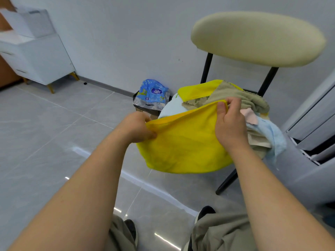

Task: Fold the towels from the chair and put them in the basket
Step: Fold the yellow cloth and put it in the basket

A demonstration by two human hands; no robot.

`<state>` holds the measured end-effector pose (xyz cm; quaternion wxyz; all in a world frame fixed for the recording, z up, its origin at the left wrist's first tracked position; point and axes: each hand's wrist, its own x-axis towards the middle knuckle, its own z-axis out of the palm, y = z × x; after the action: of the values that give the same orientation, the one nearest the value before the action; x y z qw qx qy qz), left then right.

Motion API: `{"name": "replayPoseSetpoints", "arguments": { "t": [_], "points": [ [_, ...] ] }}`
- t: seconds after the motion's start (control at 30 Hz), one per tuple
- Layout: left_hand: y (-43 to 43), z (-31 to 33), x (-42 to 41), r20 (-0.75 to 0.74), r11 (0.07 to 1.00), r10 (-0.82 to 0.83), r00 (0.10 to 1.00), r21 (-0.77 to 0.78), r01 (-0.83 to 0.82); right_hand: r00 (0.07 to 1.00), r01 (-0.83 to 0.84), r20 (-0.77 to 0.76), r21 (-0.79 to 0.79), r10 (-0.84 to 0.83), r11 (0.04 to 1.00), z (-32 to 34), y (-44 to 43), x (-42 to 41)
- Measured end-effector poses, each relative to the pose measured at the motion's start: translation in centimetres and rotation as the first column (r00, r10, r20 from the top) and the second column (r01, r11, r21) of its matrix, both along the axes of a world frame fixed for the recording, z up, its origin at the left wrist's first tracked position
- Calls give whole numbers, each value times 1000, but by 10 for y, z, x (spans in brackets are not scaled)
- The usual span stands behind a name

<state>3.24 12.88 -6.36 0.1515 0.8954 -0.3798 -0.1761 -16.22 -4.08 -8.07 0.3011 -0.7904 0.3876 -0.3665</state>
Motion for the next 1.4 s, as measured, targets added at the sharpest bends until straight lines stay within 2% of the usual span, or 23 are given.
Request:
{"name": "replayPoseSetpoints", "arguments": {
  "t": [0.13, 0.27, 0.37, 0.53, 0.7, 0.93, 1.13, 1.3, 1.4],
  "points": [
    [7, 2, 6, -108, 999, 41, 993, -14, -43, 999, 39, -36, 53, -37, 998, -1, -9, -3],
    [14, 3, 14, -267, 983, 103, 958, -123, -140, 997, 62, -50, 68, -59, 996, -3, -13, -4],
    [18, 5, 19, -415, 946, 141, 899, -212, -247, 998, 69, -13, 81, -68, 994, -3, -17, -6],
    [21, 8, 25, -550, 861, 252, 796, -249, -444, 995, 80, 47, 112, -85, 990, -3, -23, -10],
    [17, 11, 24, -716, 739, 203, 668, -336, -584, 990, 91, 92, 150, -106, 984, -3, -26, -10],
    [13, 11, 21, -718, 618, 190, 669, -442, -650, 985, 88, 130, 190, -114, 978, -4, -26, -9],
    [10, 17, 16, -746, 501, 99, 659, -534, -681, 968, 58, 225, 217, -108, 974, 0, -28, -9],
    [6, 13, 14, -667, 511, 114, 736, -596, -619, 961, 68, 248, 206, -119, 976, 1, -28, -11],
    [3, 13, 12, -659, 498, 130, 741, -603, -624, 960, 80, 249, 192, -127, 978, 1, -27, -11]
  ]
}}
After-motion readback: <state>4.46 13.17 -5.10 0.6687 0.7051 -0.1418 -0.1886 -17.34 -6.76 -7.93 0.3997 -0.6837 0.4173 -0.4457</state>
